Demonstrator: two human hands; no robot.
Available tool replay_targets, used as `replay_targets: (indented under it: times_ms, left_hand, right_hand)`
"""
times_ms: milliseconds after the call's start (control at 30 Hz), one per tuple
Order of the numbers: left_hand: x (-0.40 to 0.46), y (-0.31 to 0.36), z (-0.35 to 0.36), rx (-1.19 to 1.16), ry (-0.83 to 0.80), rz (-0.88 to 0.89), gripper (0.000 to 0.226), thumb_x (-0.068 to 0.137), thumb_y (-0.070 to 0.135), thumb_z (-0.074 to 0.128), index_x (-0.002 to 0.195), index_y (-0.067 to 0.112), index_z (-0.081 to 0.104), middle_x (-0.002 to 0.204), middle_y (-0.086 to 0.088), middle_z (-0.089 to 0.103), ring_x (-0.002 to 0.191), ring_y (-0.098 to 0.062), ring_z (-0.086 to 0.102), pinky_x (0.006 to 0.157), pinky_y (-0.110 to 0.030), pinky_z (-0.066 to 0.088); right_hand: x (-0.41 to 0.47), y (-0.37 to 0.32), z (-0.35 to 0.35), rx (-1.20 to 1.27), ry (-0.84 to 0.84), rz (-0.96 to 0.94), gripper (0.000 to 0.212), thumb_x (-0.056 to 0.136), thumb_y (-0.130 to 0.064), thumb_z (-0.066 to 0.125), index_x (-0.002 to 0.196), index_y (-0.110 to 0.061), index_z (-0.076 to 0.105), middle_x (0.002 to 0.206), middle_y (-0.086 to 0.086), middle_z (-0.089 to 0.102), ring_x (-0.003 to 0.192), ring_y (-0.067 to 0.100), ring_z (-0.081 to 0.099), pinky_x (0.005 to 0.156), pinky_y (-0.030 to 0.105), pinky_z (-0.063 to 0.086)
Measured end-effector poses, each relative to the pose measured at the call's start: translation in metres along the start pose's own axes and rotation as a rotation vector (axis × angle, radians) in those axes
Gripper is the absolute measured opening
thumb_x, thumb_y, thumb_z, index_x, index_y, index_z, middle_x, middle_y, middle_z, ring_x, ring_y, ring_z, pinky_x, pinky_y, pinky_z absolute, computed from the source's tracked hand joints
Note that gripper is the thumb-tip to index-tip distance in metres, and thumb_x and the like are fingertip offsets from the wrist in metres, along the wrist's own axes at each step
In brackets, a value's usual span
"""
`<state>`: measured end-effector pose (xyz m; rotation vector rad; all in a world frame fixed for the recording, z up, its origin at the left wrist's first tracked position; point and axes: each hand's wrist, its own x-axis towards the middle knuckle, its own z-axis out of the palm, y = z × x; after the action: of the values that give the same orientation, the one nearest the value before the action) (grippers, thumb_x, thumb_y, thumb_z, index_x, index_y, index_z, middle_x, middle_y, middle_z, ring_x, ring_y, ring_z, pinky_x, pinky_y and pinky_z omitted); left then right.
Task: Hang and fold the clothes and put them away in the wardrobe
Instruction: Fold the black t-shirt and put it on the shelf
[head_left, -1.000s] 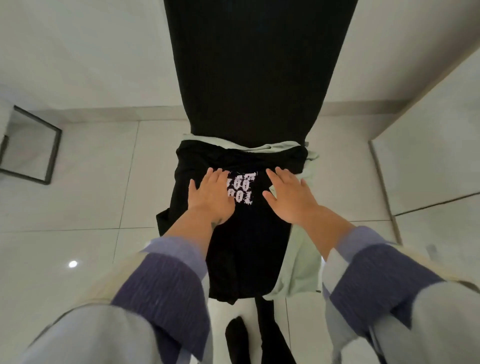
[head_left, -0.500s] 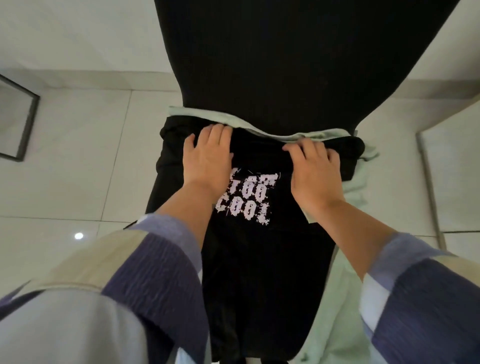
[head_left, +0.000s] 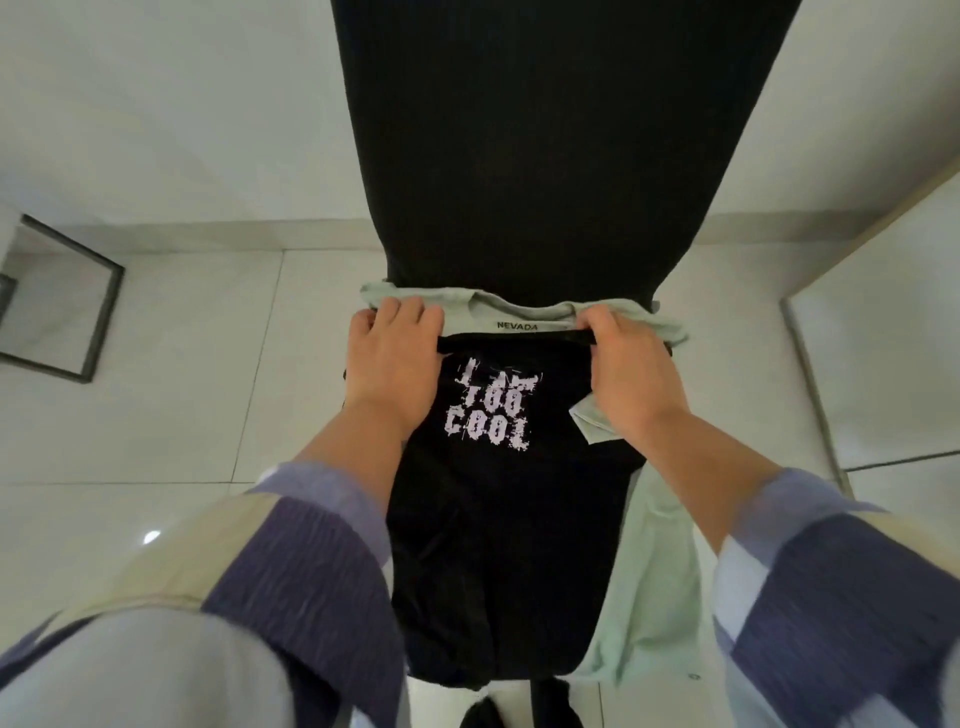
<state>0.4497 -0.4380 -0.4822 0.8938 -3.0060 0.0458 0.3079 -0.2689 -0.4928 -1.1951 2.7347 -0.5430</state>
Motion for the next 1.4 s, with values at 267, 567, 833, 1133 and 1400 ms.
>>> replay_targets:
  times_ms: [267, 567, 833, 1133, 1400]
  left_hand:
    - [-0.045, -0.005, -0.130, -0.190, 0.056, 0.006, 0.018, 0.101, 0.029, 0.034, 0.103, 0.013, 0.041, 0.095, -0.009, 0.063, 0.083, -0.030, 0.058, 0.072, -0.038, 0.041]
    - [-0.078, -0.003, -0.297, -0.298, 0.008, 0.084, 0.019, 0.100, 0.029, 0.037, 0.111, 0.014, 0.041, 0.102, -0.014, 0.060, 0.085, -0.030, 0.054, 0.075, -0.039, 0.045]
    - [-0.106, 0.006, -0.439, -0.299, 0.329, 0.068, 0.029, 0.096, 0.039, 0.044, 0.115, 0.019, 0.048, 0.106, -0.011, 0.062, 0.096, -0.032, 0.057, 0.074, -0.034, 0.041]
    - [-0.134, 0.024, -0.514, -0.704, 0.448, 0.052, 0.029, 0.084, 0.038, 0.067, 0.099, 0.012, 0.067, 0.092, -0.003, 0.065, 0.093, -0.024, 0.061, 0.078, -0.027, 0.042]
    - [-0.158, 0.021, -0.552, -0.644, 0.118, 0.020, 0.051, 0.069, 0.015, 0.082, 0.114, 0.012, 0.058, 0.109, -0.003, 0.063, 0.105, -0.024, 0.058, 0.094, -0.033, 0.043]
  right_hand:
    - [-0.042, -0.051, -0.114, 0.065, -0.015, -0.010, 0.018, 0.102, -0.017, 0.032, 0.115, -0.021, 0.043, 0.063, -0.001, 0.050, 0.051, 0.016, 0.045, 0.052, 0.035, 0.038]
    - [-0.084, -0.103, -0.289, -0.162, 0.078, -0.173, 0.021, 0.102, -0.024, 0.031, 0.118, -0.019, 0.044, 0.084, 0.008, 0.057, 0.069, 0.028, 0.052, 0.062, 0.035, 0.041]
    - [-0.108, -0.141, -0.434, -0.049, 0.179, -0.123, 0.022, 0.095, -0.031, 0.044, 0.105, -0.018, 0.060, 0.105, 0.005, 0.062, 0.095, 0.025, 0.056, 0.082, 0.036, 0.045]
    - [-0.141, -0.146, -0.534, 0.345, -0.076, 0.026, 0.050, 0.072, -0.055, 0.070, 0.099, -0.012, 0.067, 0.097, 0.004, 0.068, 0.092, 0.022, 0.066, 0.077, 0.030, 0.052]
    - [-0.160, -0.146, -0.569, 0.456, -0.312, 0.011, 0.051, 0.078, 0.003, 0.070, 0.121, -0.017, 0.049, 0.117, 0.005, 0.058, 0.096, 0.016, 0.059, 0.074, 0.023, 0.049]
